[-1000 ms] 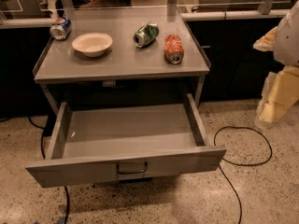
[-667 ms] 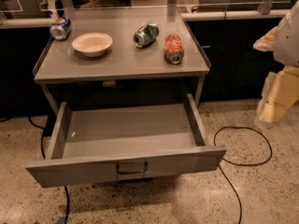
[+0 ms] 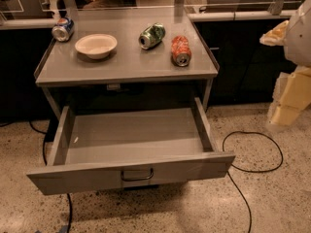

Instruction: Close top drawer

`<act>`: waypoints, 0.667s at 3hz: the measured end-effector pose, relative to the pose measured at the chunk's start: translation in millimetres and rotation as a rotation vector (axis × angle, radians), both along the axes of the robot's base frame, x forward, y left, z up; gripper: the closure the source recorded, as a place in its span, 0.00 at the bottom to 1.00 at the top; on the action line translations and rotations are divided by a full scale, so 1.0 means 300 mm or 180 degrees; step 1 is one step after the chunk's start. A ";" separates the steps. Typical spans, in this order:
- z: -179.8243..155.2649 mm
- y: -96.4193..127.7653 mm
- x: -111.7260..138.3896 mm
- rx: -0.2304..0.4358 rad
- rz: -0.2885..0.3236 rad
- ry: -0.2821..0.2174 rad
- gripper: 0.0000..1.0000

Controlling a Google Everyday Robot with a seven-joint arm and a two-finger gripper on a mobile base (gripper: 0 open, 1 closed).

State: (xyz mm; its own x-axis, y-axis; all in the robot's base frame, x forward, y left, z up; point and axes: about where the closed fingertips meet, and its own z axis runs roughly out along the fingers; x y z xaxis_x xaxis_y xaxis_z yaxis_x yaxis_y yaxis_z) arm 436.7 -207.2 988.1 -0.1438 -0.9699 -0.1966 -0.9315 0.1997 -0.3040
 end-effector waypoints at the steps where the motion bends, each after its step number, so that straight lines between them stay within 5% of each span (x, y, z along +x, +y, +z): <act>1: 0.005 0.033 0.015 0.0021 0.0214 -0.0065 0.00; 2: -0.006 0.060 0.027 0.0049 0.0336 -0.0060 0.00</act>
Offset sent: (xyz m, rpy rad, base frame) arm 0.0114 0.0223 -0.0074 0.0206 -0.0030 0.1340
